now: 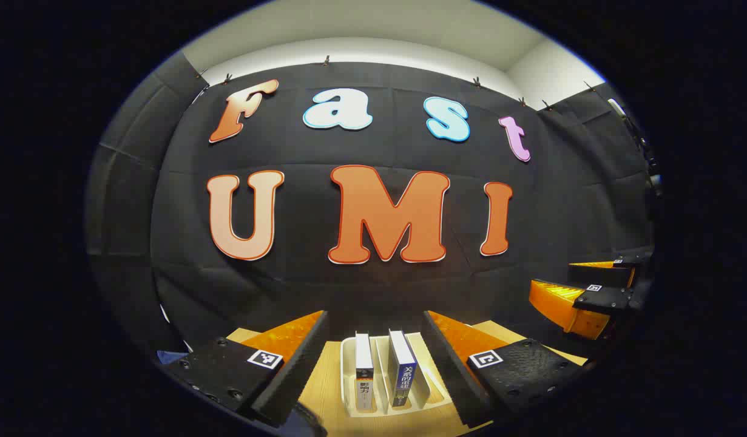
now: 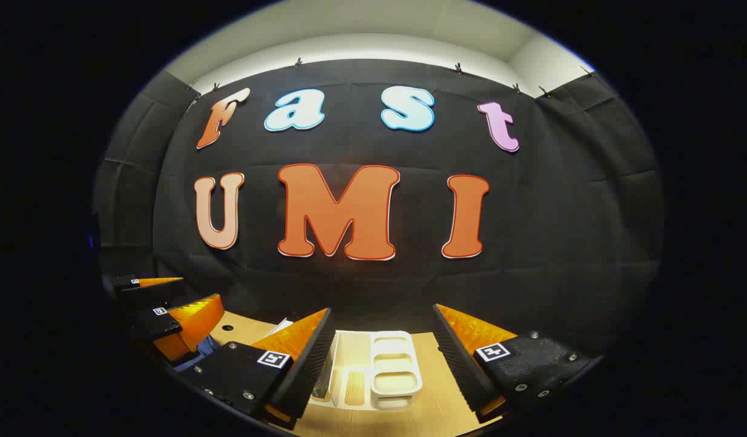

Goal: Open the schoolbag, grab two books from the bookshelf and put them into the schoolbag.

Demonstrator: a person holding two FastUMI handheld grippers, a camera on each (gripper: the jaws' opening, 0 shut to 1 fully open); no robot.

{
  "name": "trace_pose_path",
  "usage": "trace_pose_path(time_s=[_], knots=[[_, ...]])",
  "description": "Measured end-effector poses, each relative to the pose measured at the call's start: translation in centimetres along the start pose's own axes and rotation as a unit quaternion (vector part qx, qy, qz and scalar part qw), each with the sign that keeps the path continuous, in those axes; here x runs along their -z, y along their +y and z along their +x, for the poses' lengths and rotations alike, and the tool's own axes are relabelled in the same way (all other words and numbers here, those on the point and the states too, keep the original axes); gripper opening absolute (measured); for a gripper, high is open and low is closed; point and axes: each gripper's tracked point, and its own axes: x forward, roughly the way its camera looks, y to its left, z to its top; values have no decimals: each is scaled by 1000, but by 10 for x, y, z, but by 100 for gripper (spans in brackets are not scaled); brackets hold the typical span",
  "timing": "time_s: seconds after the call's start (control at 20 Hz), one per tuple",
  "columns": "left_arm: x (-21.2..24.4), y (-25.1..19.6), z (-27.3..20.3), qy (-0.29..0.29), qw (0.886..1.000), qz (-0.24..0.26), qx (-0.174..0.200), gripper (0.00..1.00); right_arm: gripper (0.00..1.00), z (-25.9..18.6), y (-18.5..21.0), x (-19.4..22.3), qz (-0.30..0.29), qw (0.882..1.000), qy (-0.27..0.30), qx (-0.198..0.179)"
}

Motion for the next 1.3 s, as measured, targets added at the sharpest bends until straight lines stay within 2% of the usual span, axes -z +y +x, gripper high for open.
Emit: trace_pose_path(time_s=[0.6, 1.3], knots=[[7, 10, 3, 4, 1000, -4, -22, 95, 95, 11, 13, 5, 0, 1000, 8, -24], [11, 15, 0, 7, 1000, 2, -30, 95, 95, 12, 28, 8, 0, 999, 14, -43]])
